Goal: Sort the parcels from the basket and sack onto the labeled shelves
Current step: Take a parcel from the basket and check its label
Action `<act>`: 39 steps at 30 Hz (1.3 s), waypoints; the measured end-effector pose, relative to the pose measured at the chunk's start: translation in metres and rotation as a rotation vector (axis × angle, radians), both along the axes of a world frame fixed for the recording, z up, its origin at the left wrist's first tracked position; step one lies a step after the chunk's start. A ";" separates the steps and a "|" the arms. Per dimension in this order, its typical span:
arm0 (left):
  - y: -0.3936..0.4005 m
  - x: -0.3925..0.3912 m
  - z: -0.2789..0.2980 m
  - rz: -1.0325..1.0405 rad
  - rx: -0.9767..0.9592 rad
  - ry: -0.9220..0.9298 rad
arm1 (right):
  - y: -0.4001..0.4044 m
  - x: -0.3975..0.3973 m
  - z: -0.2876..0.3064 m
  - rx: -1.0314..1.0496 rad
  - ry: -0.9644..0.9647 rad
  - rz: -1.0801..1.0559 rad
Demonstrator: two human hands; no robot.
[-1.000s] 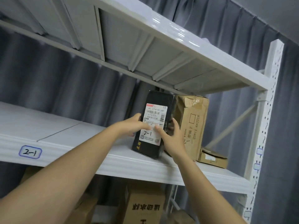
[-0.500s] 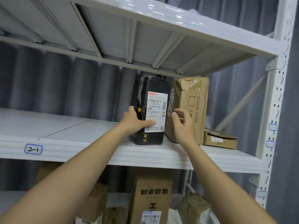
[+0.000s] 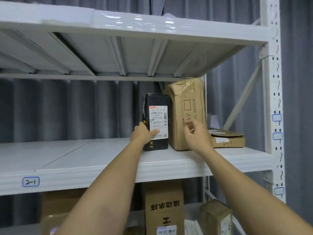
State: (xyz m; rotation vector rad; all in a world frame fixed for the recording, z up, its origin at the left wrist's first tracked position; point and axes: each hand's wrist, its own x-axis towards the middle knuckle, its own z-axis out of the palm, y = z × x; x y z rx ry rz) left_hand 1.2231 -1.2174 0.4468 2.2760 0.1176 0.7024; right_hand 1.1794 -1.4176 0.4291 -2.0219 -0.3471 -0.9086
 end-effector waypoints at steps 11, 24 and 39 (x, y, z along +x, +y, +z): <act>-0.006 0.012 0.001 0.141 0.306 0.152 | -0.007 0.004 0.008 -0.122 -0.021 -0.053; -0.001 -0.060 -0.003 0.242 0.375 -0.015 | 0.032 -0.013 -0.018 -0.189 -0.100 0.224; 0.140 -0.244 -0.059 0.550 0.413 -0.109 | 0.214 -0.118 -0.046 -0.275 -0.179 0.657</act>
